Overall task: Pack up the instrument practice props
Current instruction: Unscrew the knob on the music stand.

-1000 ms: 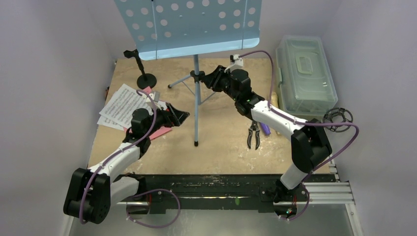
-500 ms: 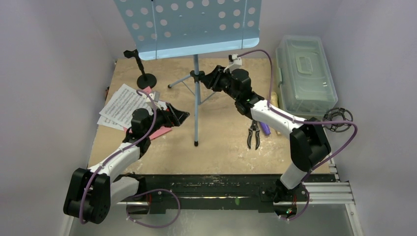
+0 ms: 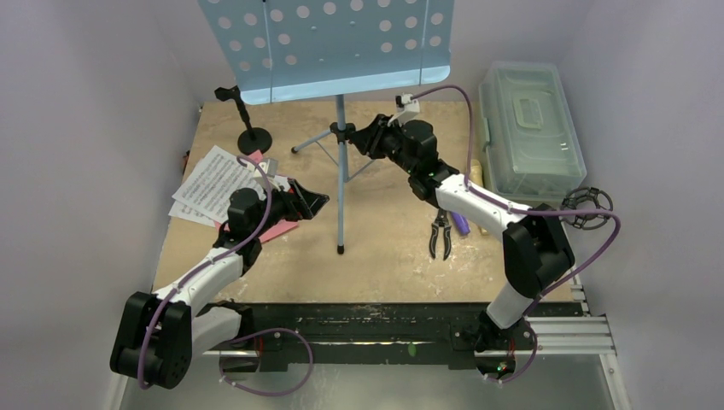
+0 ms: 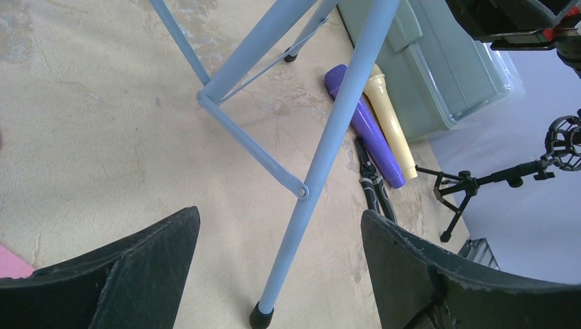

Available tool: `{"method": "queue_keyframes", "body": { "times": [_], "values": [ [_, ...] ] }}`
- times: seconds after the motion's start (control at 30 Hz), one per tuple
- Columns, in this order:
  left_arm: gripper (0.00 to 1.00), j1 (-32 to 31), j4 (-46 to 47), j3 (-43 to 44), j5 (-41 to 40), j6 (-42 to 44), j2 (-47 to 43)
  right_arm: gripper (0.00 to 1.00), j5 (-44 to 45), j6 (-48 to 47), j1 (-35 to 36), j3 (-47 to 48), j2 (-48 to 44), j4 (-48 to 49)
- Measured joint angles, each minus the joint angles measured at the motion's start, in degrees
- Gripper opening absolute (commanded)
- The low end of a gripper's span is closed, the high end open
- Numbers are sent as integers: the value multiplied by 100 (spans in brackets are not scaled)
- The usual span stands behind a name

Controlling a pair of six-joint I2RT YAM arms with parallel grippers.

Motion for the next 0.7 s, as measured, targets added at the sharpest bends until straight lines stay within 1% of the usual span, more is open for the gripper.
{"method": "queue_keyframes", "body": {
  "times": [0.07,0.2,0.37,0.7],
  "values": [
    [87,0,-2,0,0,0,2,0,-70,-160,-7,-42,0,103],
    [87,0,-2,0,0,0,2,0,-267,-638,-31,-118,0,328],
    [87,0,-7,0,0,0,2,0,-555,-1674,-39,-258,0,710],
    [87,0,-22,9,-2,0,2,0,-1283,-4424,-15,-835,-9,1895]
  ]
}}
